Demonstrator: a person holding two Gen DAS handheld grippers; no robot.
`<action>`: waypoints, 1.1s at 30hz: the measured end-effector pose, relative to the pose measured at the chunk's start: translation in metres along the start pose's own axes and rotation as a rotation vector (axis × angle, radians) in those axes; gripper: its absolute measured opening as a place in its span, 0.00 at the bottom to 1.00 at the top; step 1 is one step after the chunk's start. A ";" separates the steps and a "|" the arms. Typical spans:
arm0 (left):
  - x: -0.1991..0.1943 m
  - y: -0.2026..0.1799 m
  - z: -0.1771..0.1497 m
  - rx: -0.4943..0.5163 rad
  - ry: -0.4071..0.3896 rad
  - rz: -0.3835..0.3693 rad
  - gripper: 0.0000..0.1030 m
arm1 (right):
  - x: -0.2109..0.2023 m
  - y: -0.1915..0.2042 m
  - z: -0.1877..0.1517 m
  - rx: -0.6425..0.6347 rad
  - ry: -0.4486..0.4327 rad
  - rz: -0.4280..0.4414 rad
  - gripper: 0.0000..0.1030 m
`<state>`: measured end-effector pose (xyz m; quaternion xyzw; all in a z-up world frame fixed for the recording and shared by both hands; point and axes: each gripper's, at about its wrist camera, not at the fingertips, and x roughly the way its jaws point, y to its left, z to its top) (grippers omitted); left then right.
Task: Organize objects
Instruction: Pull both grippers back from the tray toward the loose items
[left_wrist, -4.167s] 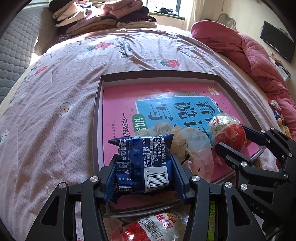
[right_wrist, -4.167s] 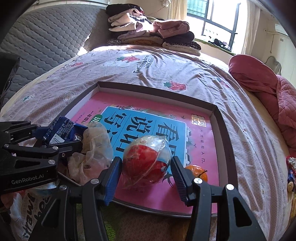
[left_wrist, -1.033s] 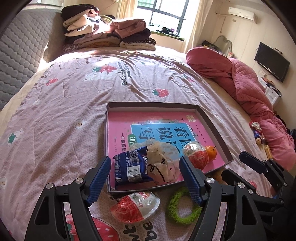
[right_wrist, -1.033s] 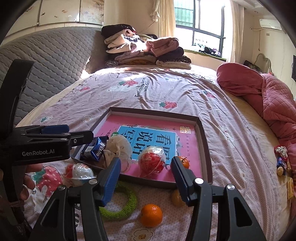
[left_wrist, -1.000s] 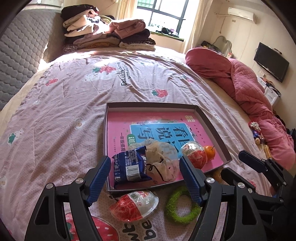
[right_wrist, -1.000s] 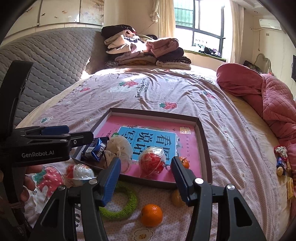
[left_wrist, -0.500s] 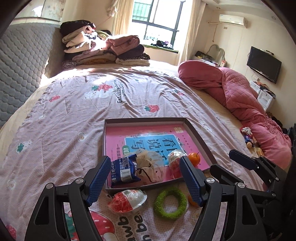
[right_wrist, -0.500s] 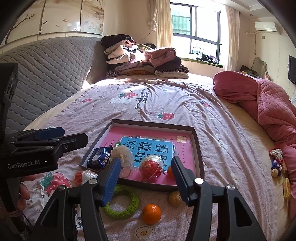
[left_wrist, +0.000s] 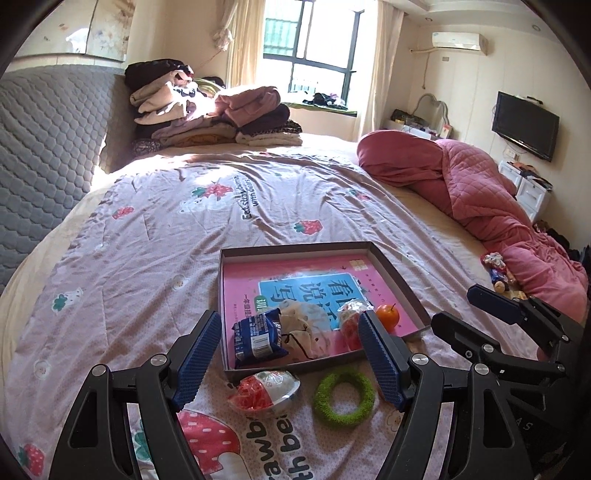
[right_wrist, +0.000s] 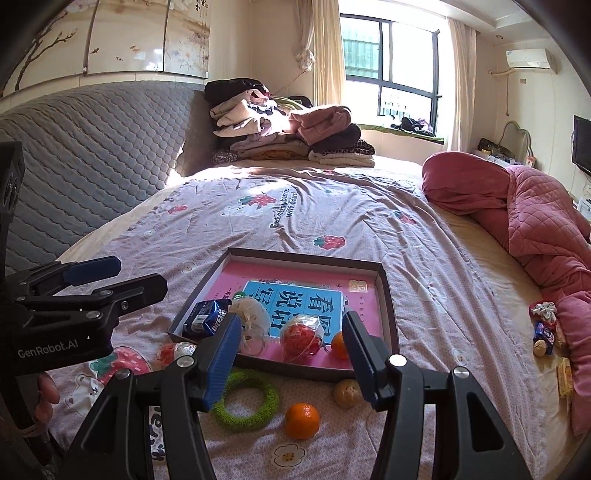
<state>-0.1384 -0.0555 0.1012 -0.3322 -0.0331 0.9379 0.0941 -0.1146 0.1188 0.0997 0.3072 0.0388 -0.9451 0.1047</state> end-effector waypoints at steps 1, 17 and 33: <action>-0.002 0.000 -0.001 -0.001 -0.004 0.001 0.75 | -0.002 0.000 0.000 0.000 -0.002 -0.001 0.55; -0.033 0.005 -0.011 -0.005 -0.033 -0.012 0.75 | -0.023 0.001 -0.004 -0.004 -0.010 -0.032 0.55; -0.023 0.003 -0.033 0.012 0.017 -0.009 0.75 | -0.027 0.002 -0.016 -0.013 -0.003 -0.039 0.55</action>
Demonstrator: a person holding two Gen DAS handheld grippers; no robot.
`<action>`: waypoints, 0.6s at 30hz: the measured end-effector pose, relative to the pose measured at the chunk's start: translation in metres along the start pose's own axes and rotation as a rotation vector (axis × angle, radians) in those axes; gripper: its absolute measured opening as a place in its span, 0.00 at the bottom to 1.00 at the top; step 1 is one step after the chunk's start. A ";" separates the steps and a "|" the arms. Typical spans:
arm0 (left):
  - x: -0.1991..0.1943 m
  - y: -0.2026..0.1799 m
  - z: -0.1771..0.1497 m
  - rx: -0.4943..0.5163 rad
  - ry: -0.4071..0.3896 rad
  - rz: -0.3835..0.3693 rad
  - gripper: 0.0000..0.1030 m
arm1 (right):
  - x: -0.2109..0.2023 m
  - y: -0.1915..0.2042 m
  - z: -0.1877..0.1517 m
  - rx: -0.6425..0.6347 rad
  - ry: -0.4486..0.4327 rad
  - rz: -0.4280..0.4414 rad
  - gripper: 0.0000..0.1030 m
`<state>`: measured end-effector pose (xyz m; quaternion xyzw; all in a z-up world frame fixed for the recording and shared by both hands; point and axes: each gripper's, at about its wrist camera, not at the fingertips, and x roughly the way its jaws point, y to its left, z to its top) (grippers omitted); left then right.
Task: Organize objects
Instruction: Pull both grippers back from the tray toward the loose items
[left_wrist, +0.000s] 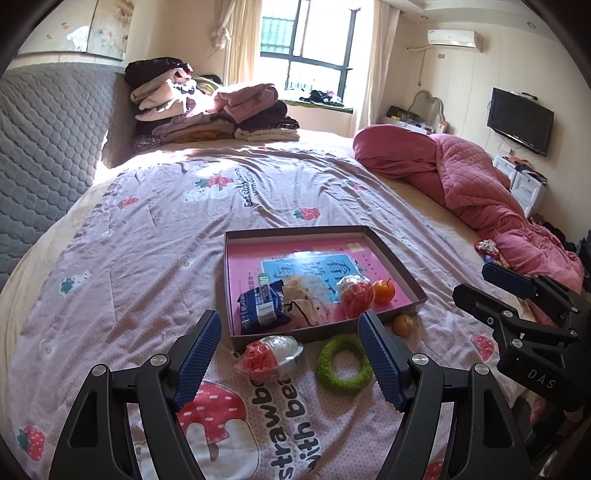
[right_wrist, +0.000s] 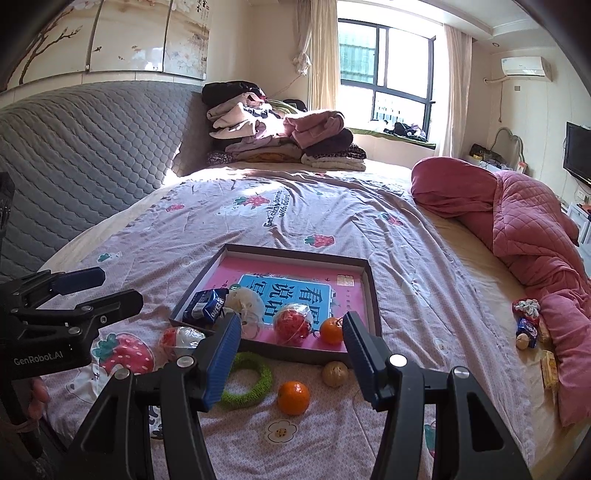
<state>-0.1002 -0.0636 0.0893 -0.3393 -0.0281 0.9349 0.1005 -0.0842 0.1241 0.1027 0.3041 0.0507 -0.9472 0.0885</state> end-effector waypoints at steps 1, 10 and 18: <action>0.001 0.000 -0.002 0.002 0.003 0.001 0.75 | 0.000 0.000 -0.001 0.001 0.001 -0.002 0.55; 0.011 -0.003 -0.017 0.007 0.036 -0.007 0.75 | 0.007 -0.003 -0.012 0.002 0.026 -0.006 0.55; 0.020 -0.004 -0.029 0.021 0.068 -0.003 0.75 | 0.008 -0.007 -0.022 -0.006 0.040 -0.002 0.55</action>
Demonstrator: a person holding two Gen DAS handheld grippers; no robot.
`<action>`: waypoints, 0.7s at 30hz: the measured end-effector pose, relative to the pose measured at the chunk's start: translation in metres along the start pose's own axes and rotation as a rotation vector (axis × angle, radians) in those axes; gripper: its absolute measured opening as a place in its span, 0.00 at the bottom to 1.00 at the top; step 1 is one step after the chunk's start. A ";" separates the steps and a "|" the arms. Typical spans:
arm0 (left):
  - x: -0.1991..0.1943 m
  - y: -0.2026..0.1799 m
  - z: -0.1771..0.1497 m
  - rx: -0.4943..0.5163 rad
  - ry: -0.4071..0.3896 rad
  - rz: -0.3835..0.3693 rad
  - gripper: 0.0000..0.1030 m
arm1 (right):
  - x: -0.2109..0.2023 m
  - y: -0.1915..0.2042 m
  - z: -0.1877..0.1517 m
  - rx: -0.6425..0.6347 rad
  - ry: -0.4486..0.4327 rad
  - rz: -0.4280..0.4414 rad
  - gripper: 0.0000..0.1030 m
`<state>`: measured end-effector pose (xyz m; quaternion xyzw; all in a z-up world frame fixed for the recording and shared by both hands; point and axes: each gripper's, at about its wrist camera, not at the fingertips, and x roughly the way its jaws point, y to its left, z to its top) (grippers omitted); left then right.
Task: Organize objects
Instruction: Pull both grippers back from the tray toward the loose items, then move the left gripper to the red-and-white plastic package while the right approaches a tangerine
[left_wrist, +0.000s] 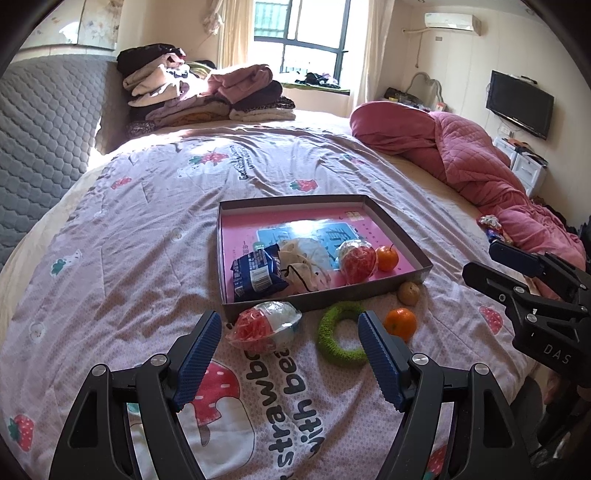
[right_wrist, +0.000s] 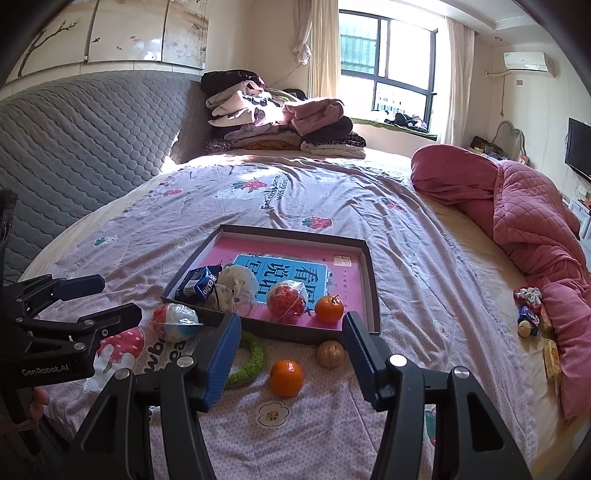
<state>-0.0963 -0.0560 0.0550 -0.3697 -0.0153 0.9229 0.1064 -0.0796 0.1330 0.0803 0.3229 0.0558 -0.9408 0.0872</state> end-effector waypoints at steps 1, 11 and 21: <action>0.001 0.000 -0.002 0.001 0.003 0.001 0.75 | 0.000 -0.001 -0.001 0.001 0.003 -0.001 0.55; 0.017 0.004 -0.016 0.015 0.060 0.018 0.75 | 0.009 -0.008 -0.016 0.009 0.045 -0.001 0.55; 0.039 0.010 -0.026 0.012 0.123 0.031 0.75 | 0.023 -0.007 -0.032 0.001 0.089 0.003 0.55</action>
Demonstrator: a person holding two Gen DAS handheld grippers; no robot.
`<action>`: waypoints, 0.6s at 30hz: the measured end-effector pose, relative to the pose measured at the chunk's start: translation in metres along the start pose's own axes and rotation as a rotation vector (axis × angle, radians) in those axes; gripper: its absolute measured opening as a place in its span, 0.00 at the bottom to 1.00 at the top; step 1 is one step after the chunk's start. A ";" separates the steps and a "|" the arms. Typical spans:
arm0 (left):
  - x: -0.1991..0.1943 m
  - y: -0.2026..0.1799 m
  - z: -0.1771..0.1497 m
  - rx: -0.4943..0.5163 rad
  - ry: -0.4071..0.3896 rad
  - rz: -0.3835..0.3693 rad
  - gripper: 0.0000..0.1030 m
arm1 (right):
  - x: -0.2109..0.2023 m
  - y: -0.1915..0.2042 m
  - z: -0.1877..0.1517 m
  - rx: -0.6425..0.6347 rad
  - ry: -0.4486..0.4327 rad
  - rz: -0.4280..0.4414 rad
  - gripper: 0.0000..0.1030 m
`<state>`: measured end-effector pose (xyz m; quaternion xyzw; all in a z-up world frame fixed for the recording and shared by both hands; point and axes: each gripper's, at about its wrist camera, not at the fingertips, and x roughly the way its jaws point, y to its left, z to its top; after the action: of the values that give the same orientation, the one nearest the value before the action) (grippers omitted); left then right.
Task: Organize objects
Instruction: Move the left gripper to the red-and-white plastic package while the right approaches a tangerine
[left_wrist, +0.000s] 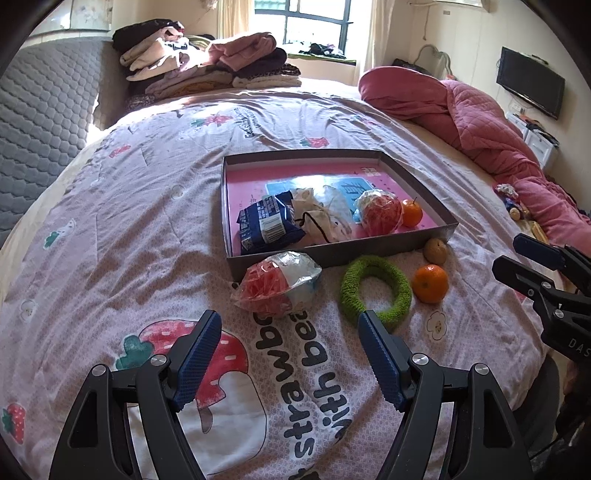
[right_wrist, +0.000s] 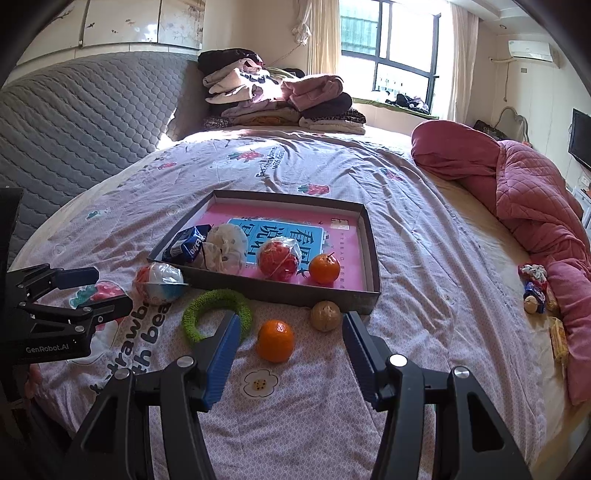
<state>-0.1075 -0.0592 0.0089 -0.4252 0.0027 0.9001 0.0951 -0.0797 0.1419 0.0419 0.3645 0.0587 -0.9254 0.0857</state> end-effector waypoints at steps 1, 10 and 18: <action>0.001 0.000 0.000 0.000 0.004 0.002 0.75 | 0.001 0.000 -0.001 -0.001 0.004 0.002 0.55; 0.015 0.002 -0.002 0.006 0.030 0.011 0.75 | 0.020 0.004 -0.013 -0.008 0.056 0.016 0.55; 0.023 0.004 -0.002 -0.001 0.042 0.001 0.75 | 0.037 0.005 -0.021 -0.003 0.084 0.021 0.55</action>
<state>-0.1211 -0.0596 -0.0108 -0.4438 0.0047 0.8911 0.0943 -0.0916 0.1366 0.0012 0.4036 0.0600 -0.9081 0.0936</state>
